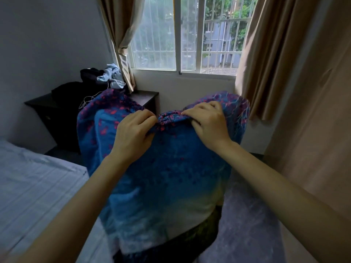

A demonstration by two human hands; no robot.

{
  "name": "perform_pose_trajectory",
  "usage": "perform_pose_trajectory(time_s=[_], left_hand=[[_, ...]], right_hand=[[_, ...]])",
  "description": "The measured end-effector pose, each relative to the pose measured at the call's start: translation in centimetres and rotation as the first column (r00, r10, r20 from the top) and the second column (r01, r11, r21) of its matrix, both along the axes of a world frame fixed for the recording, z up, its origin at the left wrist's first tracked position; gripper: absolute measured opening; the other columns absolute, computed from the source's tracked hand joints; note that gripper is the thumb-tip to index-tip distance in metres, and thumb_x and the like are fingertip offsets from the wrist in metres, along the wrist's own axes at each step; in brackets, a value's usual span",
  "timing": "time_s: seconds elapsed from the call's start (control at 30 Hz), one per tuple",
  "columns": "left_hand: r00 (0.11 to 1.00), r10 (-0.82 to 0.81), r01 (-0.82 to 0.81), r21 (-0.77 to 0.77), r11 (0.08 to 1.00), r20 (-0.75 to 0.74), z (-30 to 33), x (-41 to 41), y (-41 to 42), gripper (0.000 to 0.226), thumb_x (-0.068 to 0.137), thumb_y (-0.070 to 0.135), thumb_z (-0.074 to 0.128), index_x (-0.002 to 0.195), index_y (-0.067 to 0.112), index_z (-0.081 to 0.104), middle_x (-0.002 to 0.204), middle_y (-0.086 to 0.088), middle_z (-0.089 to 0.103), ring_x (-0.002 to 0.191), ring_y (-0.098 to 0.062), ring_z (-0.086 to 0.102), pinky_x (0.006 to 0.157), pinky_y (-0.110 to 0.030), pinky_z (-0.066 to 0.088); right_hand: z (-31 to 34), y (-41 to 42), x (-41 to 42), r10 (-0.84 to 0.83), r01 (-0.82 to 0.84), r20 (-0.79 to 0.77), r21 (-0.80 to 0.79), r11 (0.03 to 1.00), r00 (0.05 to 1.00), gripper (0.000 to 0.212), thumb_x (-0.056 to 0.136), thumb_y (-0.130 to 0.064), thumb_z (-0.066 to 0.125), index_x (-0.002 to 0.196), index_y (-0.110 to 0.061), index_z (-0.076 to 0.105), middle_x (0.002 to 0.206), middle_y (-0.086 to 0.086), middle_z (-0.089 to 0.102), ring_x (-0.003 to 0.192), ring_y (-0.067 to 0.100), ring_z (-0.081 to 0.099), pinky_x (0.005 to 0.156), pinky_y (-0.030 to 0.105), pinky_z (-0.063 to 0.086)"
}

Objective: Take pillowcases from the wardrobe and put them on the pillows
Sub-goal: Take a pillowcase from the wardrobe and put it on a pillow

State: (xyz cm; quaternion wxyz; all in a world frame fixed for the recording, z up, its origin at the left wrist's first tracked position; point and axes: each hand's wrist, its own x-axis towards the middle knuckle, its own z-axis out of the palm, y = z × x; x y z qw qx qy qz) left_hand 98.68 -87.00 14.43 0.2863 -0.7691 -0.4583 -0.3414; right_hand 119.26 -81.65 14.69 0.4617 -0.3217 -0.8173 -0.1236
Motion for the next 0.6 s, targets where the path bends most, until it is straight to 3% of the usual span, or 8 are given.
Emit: perform_pose_trajectory(time_s=[0.33, 0.5, 0.6], left_hand=[[0.993, 0.033, -0.039, 0.054, 0.998, 0.113, -5.4, -1.8, 6.8, 0.024, 0.061, -0.008, 0.056, 0.082, 0.004, 0.055, 0.084, -0.014, 0.065, 0.072, -0.028, 0.055, 0.062, -0.034, 0.039], [0.985, 0.075, -0.085, 0.061, 0.994, 0.157, -7.4, -3.7, 10.2, 0.019, 0.066, -0.003, 0.048, 0.081, 0.001, 0.059, 0.083, -0.015, 0.066, 0.074, -0.025, 0.052, 0.063, -0.031, 0.039], [0.977, 0.135, -0.145, 0.049, 0.988, 0.163, -8.8, -4.5, 12.3, 0.025, 0.068, -0.009, 0.056, 0.086, 0.007, 0.053, 0.083, -0.014, 0.067, 0.076, -0.022, 0.048, 0.066, -0.029, 0.037]], right_hand=[[-2.6, 7.2, -2.6, 0.073, -0.071, 0.052, -0.039, 0.997, 0.996, 0.024, 0.072, 0.007, 0.062, 0.09, -0.006, 0.072, 0.084, 0.006, 0.074, 0.083, 0.026, 0.066, 0.075, 0.042, 0.043], [-4.1, 12.8, -4.2, 0.197, -0.191, 0.15, -0.055, 0.98, 0.969, 0.025, 0.073, 0.002, 0.064, 0.094, -0.009, 0.071, 0.094, 0.002, 0.073, 0.088, 0.025, 0.064, 0.076, 0.039, 0.042], [-5.1, 16.7, -5.3, 0.262, -0.242, 0.244, -0.111, 0.964, 0.934, 0.025, 0.076, -0.006, 0.062, 0.1, -0.011, 0.069, 0.101, 0.002, 0.071, 0.095, 0.024, 0.062, 0.081, 0.036, 0.038]])
